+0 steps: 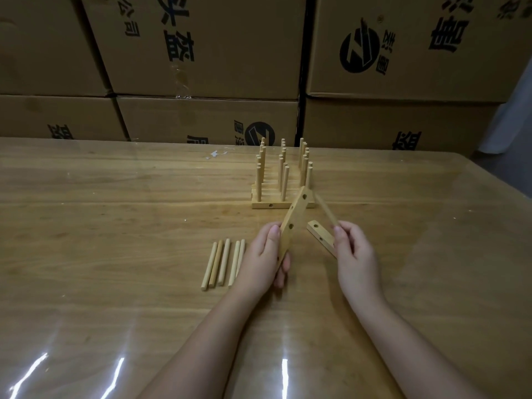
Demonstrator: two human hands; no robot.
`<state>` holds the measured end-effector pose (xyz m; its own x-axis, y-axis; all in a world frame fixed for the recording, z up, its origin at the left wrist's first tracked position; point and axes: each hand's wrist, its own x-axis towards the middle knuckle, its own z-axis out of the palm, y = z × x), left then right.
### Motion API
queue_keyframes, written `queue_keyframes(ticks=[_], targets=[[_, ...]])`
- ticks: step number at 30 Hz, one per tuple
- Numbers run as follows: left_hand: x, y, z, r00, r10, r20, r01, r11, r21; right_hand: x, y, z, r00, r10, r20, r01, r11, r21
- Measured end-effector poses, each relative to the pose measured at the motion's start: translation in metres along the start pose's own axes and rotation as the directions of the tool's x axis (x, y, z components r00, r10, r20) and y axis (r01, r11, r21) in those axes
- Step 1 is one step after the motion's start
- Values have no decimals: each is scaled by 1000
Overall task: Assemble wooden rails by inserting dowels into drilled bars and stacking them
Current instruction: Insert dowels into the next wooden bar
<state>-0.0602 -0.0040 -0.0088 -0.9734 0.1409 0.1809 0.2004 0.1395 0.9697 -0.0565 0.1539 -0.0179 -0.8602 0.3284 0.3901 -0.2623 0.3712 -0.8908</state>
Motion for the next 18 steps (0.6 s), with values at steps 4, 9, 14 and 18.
queue_keyframes(ticks=[4,9,14,18], targets=[[0,1,0,1000,-5,0,5,1000,-7,-1,-3,0,1000,-25,5,25,999,-34],[1,-2,0,1000,-2,7,2,1000,25,1,0,-3,1000,-9,-7,9,998,-64],[1,-3,-1,1000,-13,13,13,999,47,9,3,-11,998,-36,-49,30,993,-114],[0,-4,-1,1000,-14,11,13,998,67,10,2,-15,991,-121,-59,108,975,-196]])
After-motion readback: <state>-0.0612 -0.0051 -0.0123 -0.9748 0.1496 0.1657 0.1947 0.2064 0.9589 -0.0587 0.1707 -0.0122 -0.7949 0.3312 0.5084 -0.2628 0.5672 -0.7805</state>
